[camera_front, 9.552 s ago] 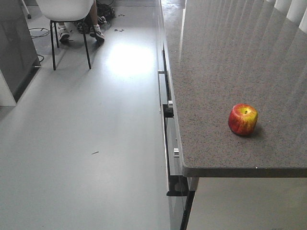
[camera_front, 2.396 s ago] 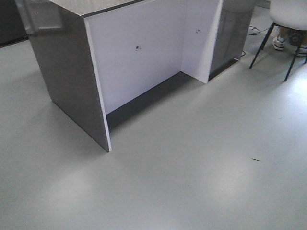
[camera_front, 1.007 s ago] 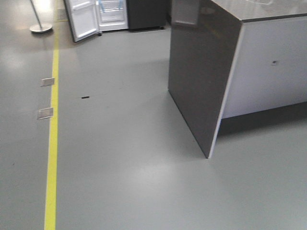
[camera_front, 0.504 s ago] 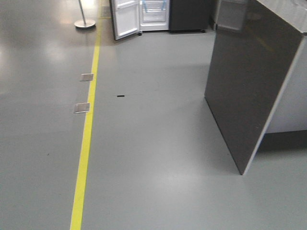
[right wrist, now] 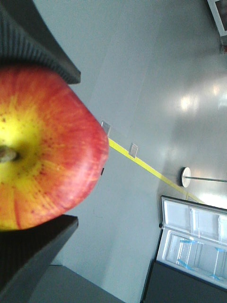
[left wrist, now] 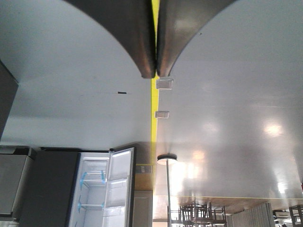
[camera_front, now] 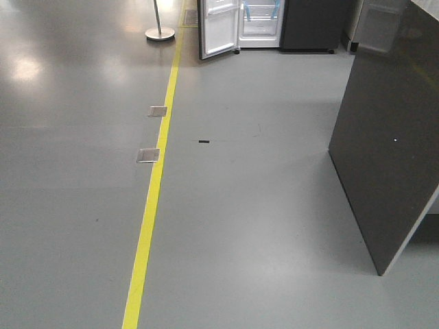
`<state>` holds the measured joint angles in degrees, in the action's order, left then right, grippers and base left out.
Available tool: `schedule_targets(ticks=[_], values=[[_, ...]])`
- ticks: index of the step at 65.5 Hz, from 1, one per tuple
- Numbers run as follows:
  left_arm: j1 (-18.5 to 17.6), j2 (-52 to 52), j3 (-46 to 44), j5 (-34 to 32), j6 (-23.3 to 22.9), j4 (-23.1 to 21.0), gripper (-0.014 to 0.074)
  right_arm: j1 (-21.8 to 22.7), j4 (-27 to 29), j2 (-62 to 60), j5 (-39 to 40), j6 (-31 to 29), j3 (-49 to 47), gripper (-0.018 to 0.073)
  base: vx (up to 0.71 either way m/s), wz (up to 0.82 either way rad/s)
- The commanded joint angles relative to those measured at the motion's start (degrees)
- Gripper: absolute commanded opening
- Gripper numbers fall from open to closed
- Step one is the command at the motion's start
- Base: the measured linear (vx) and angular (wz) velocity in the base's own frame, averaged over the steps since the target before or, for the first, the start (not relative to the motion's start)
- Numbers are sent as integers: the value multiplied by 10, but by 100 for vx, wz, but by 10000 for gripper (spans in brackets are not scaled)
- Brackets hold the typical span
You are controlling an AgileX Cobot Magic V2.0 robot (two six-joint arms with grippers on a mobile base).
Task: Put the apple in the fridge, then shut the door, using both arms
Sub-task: 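Drive toward the open white refrigerator carrying the apple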
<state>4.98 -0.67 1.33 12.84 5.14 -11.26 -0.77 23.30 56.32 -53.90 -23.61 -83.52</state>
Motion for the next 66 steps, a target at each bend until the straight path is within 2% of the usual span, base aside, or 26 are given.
schedule_targets(ticks=[1,66], values=[[-4,-8,-10,-41,-5,-5,-6,2,12,-5,46,-3,-17,77,12,9],[-4,-8,-10,-41,-5,-5,-6,2,12,-5,46,-3,-17,77,16,0]])
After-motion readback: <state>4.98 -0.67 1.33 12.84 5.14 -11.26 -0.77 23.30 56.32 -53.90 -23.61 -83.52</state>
